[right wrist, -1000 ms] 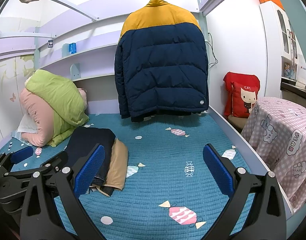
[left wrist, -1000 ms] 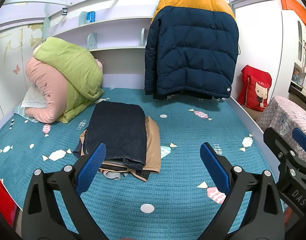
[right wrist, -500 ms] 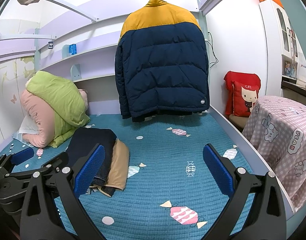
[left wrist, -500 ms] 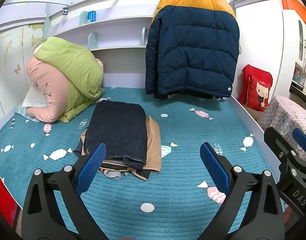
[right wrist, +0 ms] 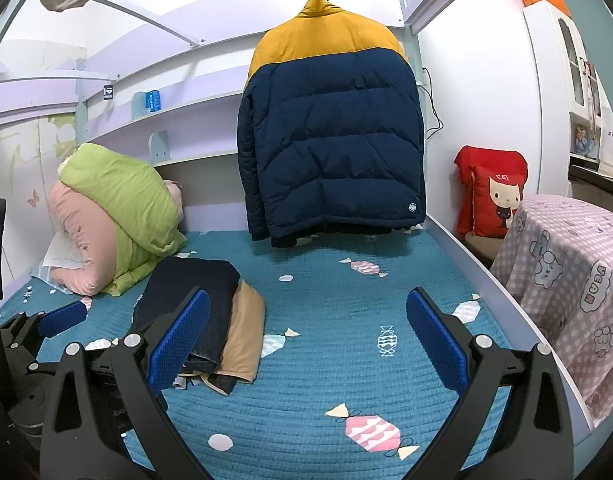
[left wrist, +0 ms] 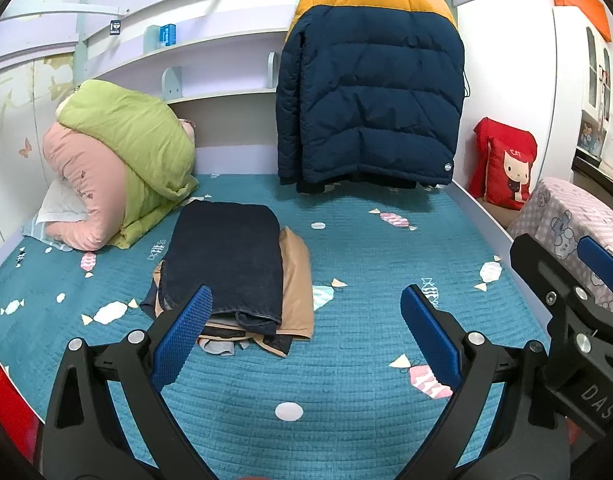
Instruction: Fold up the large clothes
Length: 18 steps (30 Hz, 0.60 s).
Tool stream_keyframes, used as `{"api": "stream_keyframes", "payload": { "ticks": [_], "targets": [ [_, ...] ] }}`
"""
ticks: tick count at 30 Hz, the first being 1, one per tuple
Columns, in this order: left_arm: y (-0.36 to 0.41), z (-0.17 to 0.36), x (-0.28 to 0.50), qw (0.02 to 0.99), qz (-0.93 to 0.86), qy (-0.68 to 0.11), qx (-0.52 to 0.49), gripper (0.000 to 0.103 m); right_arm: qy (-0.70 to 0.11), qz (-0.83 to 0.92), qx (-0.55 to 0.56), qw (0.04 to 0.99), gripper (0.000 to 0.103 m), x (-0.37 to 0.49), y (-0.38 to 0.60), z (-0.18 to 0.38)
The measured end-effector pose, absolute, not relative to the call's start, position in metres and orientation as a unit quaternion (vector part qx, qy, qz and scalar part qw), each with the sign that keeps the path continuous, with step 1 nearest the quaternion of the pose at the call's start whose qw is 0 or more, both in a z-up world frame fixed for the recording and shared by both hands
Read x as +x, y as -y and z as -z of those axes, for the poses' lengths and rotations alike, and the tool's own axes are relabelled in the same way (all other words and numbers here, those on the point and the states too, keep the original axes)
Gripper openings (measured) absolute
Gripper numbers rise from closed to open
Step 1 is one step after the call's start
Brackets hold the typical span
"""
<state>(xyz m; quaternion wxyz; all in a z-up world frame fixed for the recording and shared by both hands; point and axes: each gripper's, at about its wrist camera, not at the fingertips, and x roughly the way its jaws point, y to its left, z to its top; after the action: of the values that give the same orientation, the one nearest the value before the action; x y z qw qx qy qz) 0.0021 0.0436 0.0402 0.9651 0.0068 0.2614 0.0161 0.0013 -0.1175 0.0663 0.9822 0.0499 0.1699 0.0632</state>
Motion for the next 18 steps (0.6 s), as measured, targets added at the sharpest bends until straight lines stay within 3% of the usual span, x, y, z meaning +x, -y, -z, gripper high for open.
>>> {"api": "stream_keyframes", "payload": {
  "ticks": [18],
  "targets": [
    [-0.0484, -0.0440, 0.0025, 0.965, -0.036, -0.261, -0.005, 0.096, -0.171, -0.049, 0.058, 0.982, 0.095, -0.0043, 0.1220, -0.0632]
  ]
}}
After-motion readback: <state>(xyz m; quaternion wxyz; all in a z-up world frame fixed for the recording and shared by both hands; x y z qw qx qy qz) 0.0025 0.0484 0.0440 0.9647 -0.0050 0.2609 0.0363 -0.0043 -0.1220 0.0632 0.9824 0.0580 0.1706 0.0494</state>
